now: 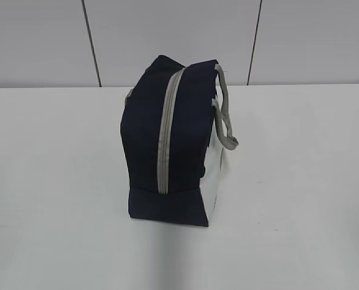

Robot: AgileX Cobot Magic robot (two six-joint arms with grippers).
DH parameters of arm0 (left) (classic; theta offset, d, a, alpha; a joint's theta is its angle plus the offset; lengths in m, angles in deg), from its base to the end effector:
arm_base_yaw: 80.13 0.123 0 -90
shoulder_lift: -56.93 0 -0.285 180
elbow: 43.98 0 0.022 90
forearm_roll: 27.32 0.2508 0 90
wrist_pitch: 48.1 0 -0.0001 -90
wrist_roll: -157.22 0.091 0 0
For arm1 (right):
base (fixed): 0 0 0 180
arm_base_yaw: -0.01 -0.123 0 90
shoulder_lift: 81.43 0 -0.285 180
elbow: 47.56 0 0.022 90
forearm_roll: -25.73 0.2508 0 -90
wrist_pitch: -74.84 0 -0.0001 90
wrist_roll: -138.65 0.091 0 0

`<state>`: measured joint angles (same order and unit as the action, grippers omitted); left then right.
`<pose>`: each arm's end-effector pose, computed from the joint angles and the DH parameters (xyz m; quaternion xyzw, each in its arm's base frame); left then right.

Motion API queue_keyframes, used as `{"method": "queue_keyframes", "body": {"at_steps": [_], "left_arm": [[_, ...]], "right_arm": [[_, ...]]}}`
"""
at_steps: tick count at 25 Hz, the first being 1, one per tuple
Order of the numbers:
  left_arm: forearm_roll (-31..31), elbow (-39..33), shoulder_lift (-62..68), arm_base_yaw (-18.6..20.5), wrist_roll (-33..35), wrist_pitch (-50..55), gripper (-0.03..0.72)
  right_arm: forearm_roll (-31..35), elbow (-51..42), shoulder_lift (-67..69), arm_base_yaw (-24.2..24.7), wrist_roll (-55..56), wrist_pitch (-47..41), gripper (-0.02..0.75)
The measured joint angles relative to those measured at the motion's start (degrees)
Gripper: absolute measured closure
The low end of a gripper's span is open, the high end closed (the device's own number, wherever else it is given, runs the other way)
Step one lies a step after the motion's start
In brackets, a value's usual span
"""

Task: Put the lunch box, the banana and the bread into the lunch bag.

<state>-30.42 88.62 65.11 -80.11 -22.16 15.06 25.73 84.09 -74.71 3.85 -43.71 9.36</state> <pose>-0.0080 -0.0044 0.2797 0.0063 0.8601 -0.0241 0.5094 -0.0117 0.0008 0.2716 0.0112 0.8683 -0.0268 0.4951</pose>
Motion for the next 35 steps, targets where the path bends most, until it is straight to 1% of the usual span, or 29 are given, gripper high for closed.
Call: {"method": "queue_keyframes", "body": {"at_steps": [4, 11, 17, 20, 24, 29, 35], "left_arm": [[-0.11, 0.0, -1.3, 0.0, 0.0, 0.24, 0.451], [-0.11, 0.0, -1.3, 0.0, 0.0, 0.24, 0.452], [-0.11, 0.0, -1.3, 0.0, 0.0, 0.24, 0.453], [-0.11, 0.0, -1.3, 0.0, 0.0, 0.24, 0.453], [-0.15, 0.0, -1.3, 0.0, 0.0, 0.24, 0.453], [-0.15, 0.0, -1.3, 0.0, 0.0, 0.24, 0.453], [-0.15, 0.0, -1.3, 0.0, 0.0, 0.24, 0.453]], "right_arm": [[0.0, 0.0, 0.0, 1.34, 0.0, 0.0, 0.263], [0.0, 0.0, 0.0, 1.81, 0.0, 0.0, 0.263], [0.0, 0.0, 0.0, 5.3, 0.0, 0.0, 0.263], [0.0, 0.0, 0.0, 6.14, 0.0, 0.0, 0.264], [0.0, 0.0, 0.0, 6.11, 0.0, 0.0, 0.264], [0.0, 0.0, 0.0, 4.24, 0.0, 0.0, 0.263], [0.0, 0.0, 0.0, 3.99, 0.0, 0.0, 0.263]]}}
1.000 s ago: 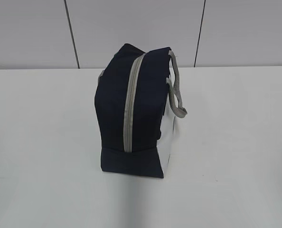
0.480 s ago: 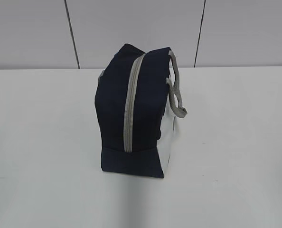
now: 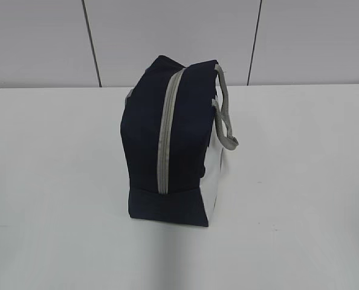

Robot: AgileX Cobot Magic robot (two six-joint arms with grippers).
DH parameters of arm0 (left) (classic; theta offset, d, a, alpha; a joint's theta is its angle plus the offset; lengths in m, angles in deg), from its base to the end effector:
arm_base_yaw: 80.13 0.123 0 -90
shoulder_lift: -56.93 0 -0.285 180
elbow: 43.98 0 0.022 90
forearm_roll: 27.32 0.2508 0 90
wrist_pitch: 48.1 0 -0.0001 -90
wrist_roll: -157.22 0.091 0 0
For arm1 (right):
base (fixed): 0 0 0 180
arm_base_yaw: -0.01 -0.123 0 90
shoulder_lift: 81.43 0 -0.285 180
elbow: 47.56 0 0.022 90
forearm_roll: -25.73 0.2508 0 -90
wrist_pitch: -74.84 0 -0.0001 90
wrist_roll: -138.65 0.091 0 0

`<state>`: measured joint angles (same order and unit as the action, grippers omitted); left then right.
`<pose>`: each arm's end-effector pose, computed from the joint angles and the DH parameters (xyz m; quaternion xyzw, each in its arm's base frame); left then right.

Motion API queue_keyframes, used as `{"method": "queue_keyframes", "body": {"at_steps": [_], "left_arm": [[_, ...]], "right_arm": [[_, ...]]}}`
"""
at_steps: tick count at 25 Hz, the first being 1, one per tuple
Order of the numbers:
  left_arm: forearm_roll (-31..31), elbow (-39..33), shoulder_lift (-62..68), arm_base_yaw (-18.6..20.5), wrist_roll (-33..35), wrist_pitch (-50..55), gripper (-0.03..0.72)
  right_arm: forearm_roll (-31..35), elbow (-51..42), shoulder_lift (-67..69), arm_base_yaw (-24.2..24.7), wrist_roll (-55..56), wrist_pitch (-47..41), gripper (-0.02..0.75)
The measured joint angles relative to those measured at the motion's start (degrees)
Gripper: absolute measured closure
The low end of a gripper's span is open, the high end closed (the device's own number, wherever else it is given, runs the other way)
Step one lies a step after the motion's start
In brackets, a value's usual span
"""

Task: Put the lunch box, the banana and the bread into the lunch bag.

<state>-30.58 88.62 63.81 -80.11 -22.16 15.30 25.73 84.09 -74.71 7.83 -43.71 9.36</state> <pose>-0.0117 -0.0046 0.2792 0.0067 0.8554 -0.0255 0.5174 -0.0116 0.0016 0.2716 0.0414 0.8674 -0.0440 0.4939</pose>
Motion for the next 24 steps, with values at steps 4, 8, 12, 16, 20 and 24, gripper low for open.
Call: {"method": "queue_keyframes", "body": {"at_steps": [4, 8, 12, 16, 20, 24], "left_arm": [[0.0, 0.0, 0.0, 0.0, 0.0, 0.0, 0.454], [0.0, 0.0, 0.0, 0.0, 0.0, 0.0, 0.454], [0.0, 0.0, 0.0, 0.06, 0.0, 0.0, 0.454], [0.0, 0.0, 0.0, 0.18, 0.0, 0.0, 0.454], [0.0, 0.0, 0.0, 0.18, 0.0, 0.0, 0.454], [0.0, 0.0, 0.0, 0.18, 0.0, 0.0, 0.454]], "right_arm": [[0.0, 0.0, 0.0, 0.0, 0.0, 0.0, 0.264], [0.0, 0.0, 0.0, 0.0, -0.04, 0.0, 0.264], [0.0, 0.0, 0.0, 0.0, -0.04, 0.0, 0.263], [0.0, 0.0, 0.0, 0.0, -0.04, 0.0, 0.263], [0.0, 0.0, 0.0, 0.0, -0.04, 0.0, 0.264], [0.0, 0.0, 0.0, 0.0, -0.04, 0.0, 0.264]]}}
